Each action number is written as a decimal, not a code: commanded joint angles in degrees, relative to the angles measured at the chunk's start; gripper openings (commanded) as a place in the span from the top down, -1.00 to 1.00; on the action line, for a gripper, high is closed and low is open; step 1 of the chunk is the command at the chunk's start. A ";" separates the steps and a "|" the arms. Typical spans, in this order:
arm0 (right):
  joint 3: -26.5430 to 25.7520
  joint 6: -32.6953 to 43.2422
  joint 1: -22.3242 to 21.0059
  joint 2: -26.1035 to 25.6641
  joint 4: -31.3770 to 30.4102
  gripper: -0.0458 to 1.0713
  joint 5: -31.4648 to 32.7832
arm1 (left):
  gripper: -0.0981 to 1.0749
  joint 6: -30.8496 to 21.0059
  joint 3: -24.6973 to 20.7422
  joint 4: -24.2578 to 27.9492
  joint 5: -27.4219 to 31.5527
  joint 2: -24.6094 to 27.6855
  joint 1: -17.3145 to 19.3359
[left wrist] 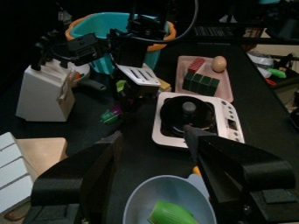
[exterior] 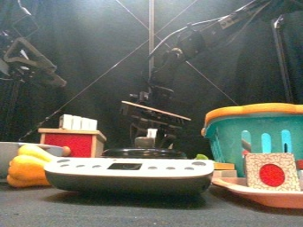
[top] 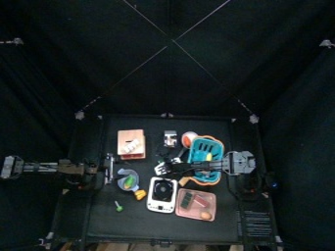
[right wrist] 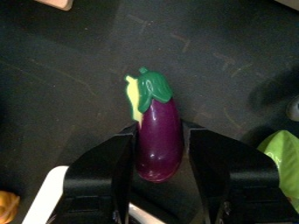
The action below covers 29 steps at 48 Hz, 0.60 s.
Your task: Place eggplant in bowl
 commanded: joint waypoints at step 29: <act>-13.71 0.00 5.27 2.29 -5.80 -0.44 -19.69 | -0.75 0.00 -0.88 1.93 -10.37 0.18 -0.26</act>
